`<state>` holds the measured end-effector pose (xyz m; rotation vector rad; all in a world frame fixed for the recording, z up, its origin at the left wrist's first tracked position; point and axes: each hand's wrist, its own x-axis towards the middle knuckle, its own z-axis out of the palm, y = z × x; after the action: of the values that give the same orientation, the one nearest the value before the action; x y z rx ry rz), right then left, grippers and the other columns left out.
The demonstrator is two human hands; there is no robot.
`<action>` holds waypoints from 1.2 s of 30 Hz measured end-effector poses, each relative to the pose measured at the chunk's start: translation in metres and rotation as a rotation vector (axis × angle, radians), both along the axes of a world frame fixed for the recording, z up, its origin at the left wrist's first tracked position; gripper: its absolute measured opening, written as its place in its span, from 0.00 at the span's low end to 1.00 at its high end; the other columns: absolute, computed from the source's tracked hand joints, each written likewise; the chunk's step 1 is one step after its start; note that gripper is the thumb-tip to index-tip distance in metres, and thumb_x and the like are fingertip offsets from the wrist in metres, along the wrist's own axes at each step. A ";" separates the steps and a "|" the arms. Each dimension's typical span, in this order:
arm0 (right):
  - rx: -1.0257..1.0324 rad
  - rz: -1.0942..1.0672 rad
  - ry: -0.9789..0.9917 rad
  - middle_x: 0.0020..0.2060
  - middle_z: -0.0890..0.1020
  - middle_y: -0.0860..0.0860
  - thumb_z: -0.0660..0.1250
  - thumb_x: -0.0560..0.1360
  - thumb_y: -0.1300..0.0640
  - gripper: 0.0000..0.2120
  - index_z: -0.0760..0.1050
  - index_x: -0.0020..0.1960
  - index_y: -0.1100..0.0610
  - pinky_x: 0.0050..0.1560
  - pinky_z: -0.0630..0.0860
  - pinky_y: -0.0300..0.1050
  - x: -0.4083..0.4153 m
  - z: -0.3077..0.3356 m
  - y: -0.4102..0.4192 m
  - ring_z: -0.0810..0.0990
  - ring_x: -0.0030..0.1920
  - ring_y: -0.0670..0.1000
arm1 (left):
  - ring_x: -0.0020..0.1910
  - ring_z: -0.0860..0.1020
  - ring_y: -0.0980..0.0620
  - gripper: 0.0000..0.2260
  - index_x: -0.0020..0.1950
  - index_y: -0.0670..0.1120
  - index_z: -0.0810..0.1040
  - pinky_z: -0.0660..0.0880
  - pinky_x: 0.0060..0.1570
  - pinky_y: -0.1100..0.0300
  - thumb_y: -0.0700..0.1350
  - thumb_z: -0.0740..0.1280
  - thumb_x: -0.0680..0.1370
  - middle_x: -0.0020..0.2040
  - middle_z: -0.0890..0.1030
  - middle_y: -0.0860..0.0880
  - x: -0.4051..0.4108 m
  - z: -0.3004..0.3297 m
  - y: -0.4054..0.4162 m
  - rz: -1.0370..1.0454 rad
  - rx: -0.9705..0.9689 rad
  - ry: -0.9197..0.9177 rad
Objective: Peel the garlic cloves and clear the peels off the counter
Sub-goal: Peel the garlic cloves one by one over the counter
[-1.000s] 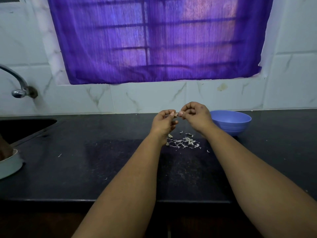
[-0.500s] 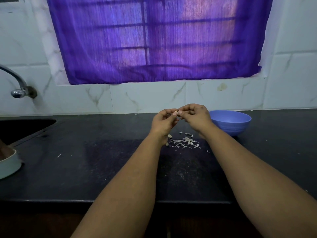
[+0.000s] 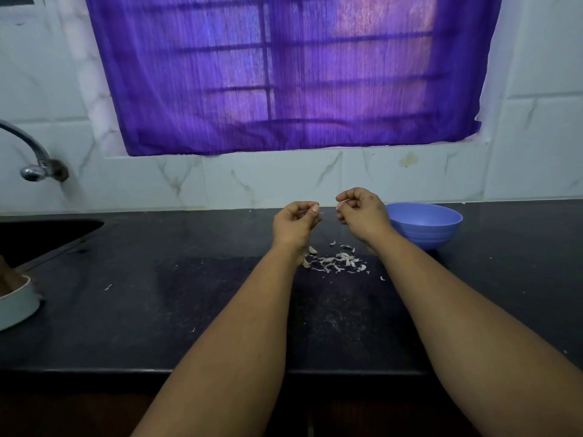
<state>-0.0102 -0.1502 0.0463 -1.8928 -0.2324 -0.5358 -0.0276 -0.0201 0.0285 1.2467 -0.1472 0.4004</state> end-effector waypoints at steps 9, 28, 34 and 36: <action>-0.044 -0.053 0.017 0.32 0.83 0.51 0.72 0.73 0.60 0.02 0.81 0.42 0.57 0.48 0.82 0.46 -0.003 0.000 -0.007 0.84 0.37 0.49 | 0.36 0.81 0.55 0.07 0.56 0.32 0.77 0.78 0.41 0.69 0.32 0.64 0.78 0.40 0.80 0.44 0.000 -0.002 -0.002 -0.033 0.032 0.029; -0.245 -0.078 -0.057 0.37 0.81 0.45 0.62 0.73 0.65 0.15 0.81 0.37 0.49 0.33 0.71 0.29 -0.008 0.004 -0.003 0.77 0.36 0.46 | 0.39 0.80 0.53 0.05 0.48 0.39 0.76 0.78 0.39 0.68 0.30 0.64 0.77 0.40 0.80 0.44 -0.003 -0.001 -0.003 -0.034 0.112 0.065; -0.228 0.175 -0.070 0.43 0.84 0.45 0.73 0.72 0.58 0.07 0.82 0.47 0.47 0.53 0.79 0.44 -0.009 -0.001 0.001 0.82 0.46 0.44 | 0.42 0.80 0.50 0.07 0.42 0.41 0.75 0.78 0.41 0.65 0.31 0.66 0.76 0.41 0.80 0.43 -0.003 -0.001 -0.003 -0.013 0.141 0.056; -0.227 0.180 -0.084 0.42 0.85 0.47 0.74 0.71 0.57 0.06 0.82 0.46 0.49 0.52 0.80 0.44 -0.009 -0.002 0.000 0.82 0.45 0.46 | 0.44 0.80 0.47 0.07 0.42 0.41 0.76 0.79 0.45 0.62 0.31 0.66 0.76 0.42 0.81 0.41 -0.002 -0.001 -0.003 -0.003 0.150 0.061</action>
<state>-0.0191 -0.1502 0.0438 -2.0445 -0.5329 -0.4825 -0.0298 -0.0230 0.0270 1.4043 -0.1286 0.3526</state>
